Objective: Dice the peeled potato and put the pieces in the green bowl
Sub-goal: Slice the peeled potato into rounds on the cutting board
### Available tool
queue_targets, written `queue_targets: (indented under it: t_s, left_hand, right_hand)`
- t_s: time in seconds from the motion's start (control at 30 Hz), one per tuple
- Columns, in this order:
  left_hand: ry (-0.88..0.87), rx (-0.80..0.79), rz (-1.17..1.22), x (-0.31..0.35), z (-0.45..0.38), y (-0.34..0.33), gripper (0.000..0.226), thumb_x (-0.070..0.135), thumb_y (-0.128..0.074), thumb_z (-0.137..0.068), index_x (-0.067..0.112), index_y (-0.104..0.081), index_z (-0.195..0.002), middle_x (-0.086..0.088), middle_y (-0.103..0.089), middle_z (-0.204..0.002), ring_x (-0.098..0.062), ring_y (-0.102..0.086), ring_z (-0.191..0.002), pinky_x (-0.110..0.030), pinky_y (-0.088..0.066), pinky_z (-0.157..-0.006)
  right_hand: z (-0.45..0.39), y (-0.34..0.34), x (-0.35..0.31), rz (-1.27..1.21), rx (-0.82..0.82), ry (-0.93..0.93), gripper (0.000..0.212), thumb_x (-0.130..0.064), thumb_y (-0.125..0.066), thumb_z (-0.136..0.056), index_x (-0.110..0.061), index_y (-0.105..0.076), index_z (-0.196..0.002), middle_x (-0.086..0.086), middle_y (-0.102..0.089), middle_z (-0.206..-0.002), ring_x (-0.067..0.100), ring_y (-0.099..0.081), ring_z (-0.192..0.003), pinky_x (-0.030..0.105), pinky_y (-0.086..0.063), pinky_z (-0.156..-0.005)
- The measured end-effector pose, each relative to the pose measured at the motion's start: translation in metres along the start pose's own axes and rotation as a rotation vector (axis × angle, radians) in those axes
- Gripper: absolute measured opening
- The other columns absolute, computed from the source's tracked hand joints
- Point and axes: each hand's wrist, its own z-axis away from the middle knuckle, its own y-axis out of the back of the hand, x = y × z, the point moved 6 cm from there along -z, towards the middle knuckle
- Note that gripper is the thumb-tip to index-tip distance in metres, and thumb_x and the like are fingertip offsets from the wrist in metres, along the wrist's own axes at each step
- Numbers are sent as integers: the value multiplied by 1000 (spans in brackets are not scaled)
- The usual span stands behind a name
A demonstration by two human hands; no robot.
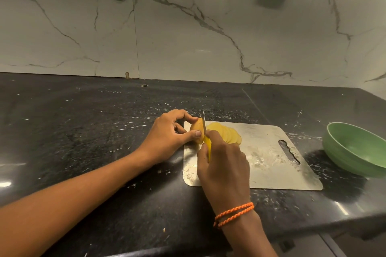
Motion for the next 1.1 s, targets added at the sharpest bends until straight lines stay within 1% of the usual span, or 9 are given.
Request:
queue_targets:
  t_s: [0.3,0.5,0.6,0.67,0.73,0.8,0.87,0.97,1.1]
  left_hand:
    - [11,-5,11,-3,-1,1,34,33,-87,-86,24,-75,-116,4,-74,-112,-15,-78,-83,-47,-65,-81]
    - [17,-16,3,-1,0,0,34,34,-87,-86,24,-75,-116,10,-71,-119,-11,-77,-87,-39,-66,-80]
    - [8,-9,-31,-1,1,0,32,34,-86,-87,25,-74,-115,14,-71,-117,-9,-76,-88,-33,-65,-79]
    - [10,-5,-37,-2,0,-1,31,33,-86,-87,26,-74,-115,15,-72,-112,-9,-76,-88,-32,-64,-78]
    - [18,2,-39,-4,0,-1,28,31,-85,-88,27,-74,-114,14,-73,-108,-9,-76,-87,-31,-63,-77]
    - [20,8,-43,-5,-1,0,26,31,-84,-90,28,-74,-114,14,-74,-106,-10,-76,-87,-33,-63,-78]
    - [25,3,-28,-7,-1,-1,25,32,-83,-91,29,-73,-114,14,-74,-105,-11,-76,-87,-38,-63,-81]
    - [44,-37,-49,-8,-1,-2,24,33,-77,-96,30,-66,-117,11,-72,-111,-12,-75,-90,-39,-63,-85]
    - [97,-117,142,-9,-3,-5,25,16,-63,-105,26,-58,-127,1,-71,-126,-20,-77,-92,-38,-64,-88]
  right_hand:
    - [6,-5,7,-51,-59,-15,32,-31,-54,-99,-29,-57,-130,4,-72,-96,24,-66,-83,36,-53,-69]
    - [-7,-15,10,-107,-100,-63,32,-32,-58,-98,-29,-59,-130,4,-71,-90,23,-65,-77,36,-54,-67]
    - [-7,-17,11,-88,-119,-61,29,-33,-57,-99,-27,-58,-128,4,-71,-95,23,-66,-80,37,-56,-69]
    - [-5,-19,11,-55,-148,-62,27,-34,-53,-100,-28,-56,-127,4,-70,-102,25,-66,-87,34,-52,-70]
    - [-2,-21,10,-16,-188,-57,27,-35,-50,-101,-29,-54,-128,3,-67,-110,25,-64,-98,32,-42,-70]
    - [2,-22,11,1,-195,-66,27,-35,-49,-102,-29,-54,-127,3,-66,-111,25,-61,-102,32,-38,-71]
    - [2,-23,15,-31,-180,-113,26,-34,-52,-100,-28,-58,-124,2,-67,-107,23,-62,-98,32,-44,-73]
    - [1,-23,26,-174,-114,-234,29,-34,-60,-93,-26,-68,-119,-1,-72,-102,20,-66,-87,39,-56,-79]
    - [-3,-19,39,-324,-89,-347,25,-28,-68,-90,-21,-74,-112,-3,-73,-108,15,-67,-88,37,-55,-88]
